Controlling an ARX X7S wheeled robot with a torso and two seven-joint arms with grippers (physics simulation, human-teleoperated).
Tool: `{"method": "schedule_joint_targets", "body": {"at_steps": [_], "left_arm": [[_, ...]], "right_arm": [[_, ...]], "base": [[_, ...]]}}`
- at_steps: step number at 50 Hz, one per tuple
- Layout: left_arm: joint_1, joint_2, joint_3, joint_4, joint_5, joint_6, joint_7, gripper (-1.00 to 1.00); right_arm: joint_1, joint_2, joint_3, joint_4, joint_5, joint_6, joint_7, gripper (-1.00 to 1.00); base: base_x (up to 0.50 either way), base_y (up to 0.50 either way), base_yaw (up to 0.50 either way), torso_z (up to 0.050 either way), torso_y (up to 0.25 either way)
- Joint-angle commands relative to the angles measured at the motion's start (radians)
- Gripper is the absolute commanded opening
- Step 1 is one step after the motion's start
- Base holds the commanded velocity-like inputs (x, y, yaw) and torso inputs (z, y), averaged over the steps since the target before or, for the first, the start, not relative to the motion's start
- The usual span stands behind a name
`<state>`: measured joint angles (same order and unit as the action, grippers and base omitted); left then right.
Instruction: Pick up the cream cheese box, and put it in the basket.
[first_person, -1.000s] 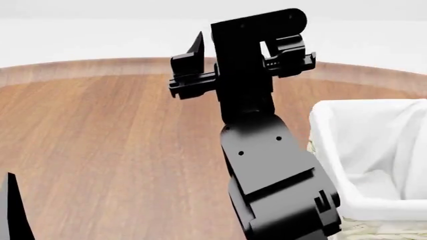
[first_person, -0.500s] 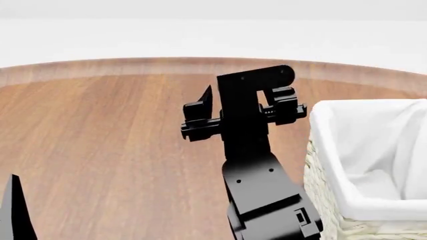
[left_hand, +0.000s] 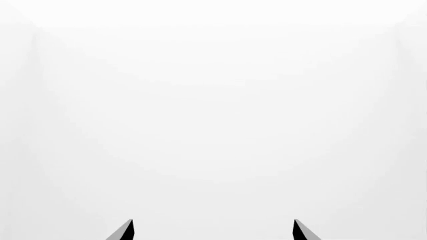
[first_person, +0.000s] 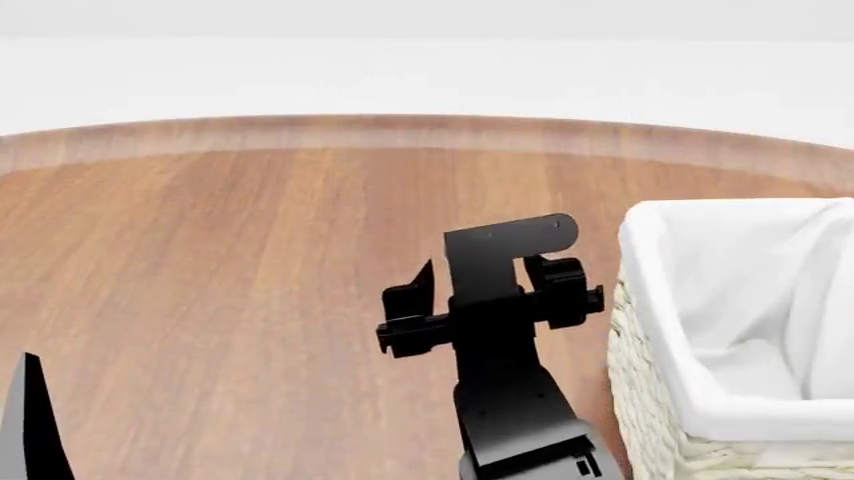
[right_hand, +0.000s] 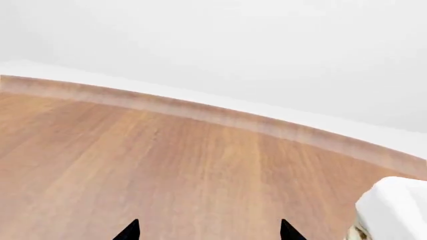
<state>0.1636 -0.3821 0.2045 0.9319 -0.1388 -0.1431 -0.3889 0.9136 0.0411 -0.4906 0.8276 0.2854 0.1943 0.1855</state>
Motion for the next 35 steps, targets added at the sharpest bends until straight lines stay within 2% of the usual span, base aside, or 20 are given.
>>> {"method": "schedule_joint_targets", "body": {"at_steps": [1, 21, 35], "left_arm": [[0.002, -0.007, 0.003, -0.001, -0.005, 0.007, -0.003, 1.00], [0.001, -0.022, 0.016, -0.007, -0.014, 0.015, 0.000, 1.00], [0.005, -0.027, 0.026, -0.011, -0.010, 0.025, -0.004, 1.00]], "right_arm": [[-0.004, -0.013, -0.008, 0.117, 0.019, -0.071, -0.015, 1.00], [-0.024, -0.019, -0.017, 0.214, 0.066, -0.155, -0.028, 1.00], [-0.013, -0.025, -0.036, 0.294, 0.084, -0.191, -0.038, 1.00]], "base": [[0.00, 0.00, 0.00, 0.000, 0.000], [0.00, 0.00, 0.00, 0.000, 0.000], [0.00, 0.00, 0.00, 0.000, -0.084]]}}
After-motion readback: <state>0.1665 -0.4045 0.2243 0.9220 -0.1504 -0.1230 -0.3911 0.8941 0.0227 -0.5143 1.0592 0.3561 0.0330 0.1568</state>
